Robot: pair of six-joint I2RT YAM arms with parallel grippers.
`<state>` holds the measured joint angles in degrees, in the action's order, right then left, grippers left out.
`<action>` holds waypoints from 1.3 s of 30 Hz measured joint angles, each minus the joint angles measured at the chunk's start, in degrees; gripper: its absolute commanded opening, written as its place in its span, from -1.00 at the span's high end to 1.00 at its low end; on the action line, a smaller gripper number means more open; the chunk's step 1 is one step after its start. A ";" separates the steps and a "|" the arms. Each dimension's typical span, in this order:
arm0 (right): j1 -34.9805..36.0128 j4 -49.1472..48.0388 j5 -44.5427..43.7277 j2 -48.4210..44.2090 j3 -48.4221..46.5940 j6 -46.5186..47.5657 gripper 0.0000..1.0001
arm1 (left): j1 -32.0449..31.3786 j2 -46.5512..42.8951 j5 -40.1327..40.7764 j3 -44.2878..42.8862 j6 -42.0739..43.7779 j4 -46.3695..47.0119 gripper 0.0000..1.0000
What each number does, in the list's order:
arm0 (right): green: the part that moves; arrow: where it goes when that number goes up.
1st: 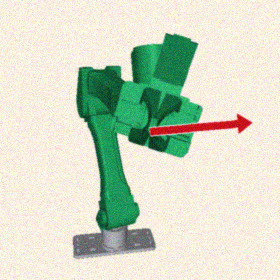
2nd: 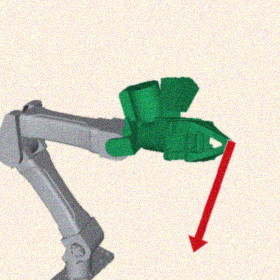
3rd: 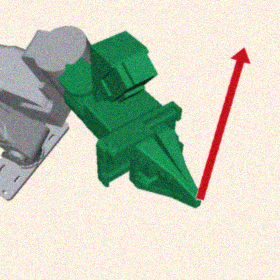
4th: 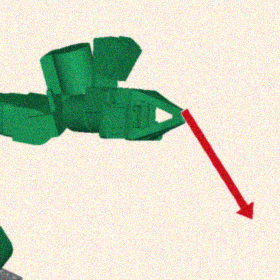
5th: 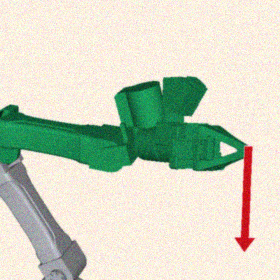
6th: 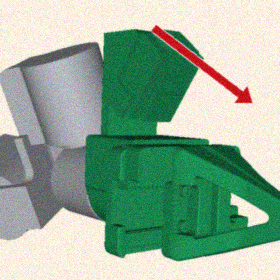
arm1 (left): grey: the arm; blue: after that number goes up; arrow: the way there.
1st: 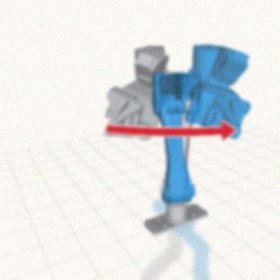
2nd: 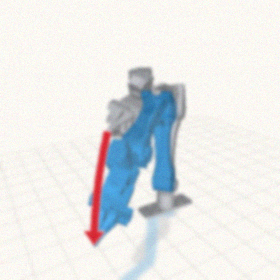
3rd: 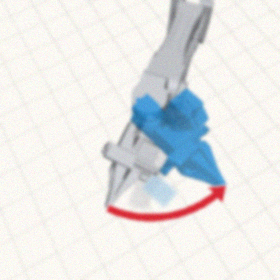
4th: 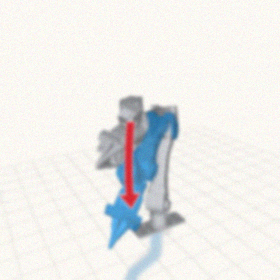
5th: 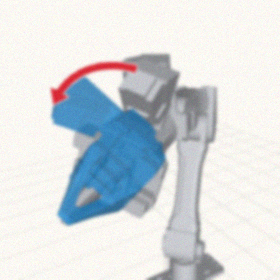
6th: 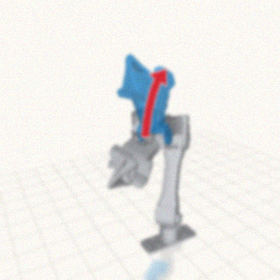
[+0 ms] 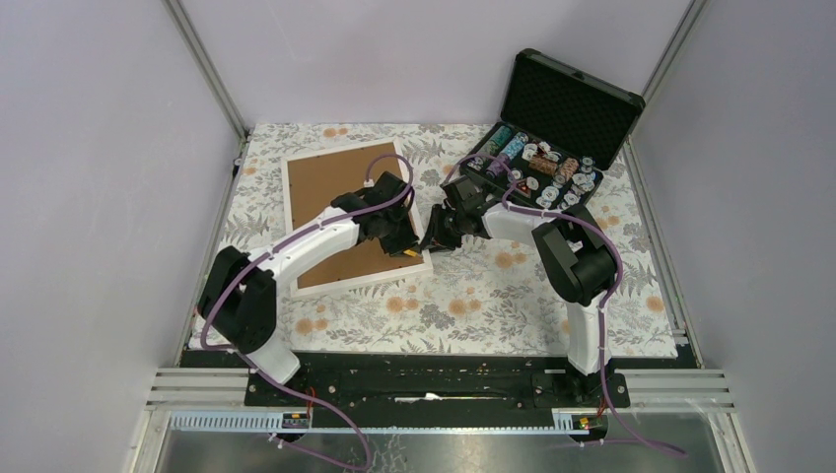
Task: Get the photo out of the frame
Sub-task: Release the photo frame item from the photo frame.
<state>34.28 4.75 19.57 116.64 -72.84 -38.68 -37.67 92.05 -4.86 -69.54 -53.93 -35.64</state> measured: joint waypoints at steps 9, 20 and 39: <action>0.00 0.35 0.04 0.20 -0.28 -0.07 1.00 | -0.02 3.85 0.00 -5.81 -1.62 -5.11 1.00; 0.00 0.76 -0.42 0.15 -0.44 0.00 1.00 | 0.33 4.81 0.00 -8.02 3.21 -7.61 1.00; 1.60 -0.33 -3.93 -0.63 -0.59 8.87 1.00 | 22.01 -16.59 -15.89 -8.33 26.80 -3.89 1.00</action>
<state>35.88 4.43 15.64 116.01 -73.43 -29.80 -15.66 75.46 -20.75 -77.87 -27.14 -39.53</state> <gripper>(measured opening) 0.311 0.234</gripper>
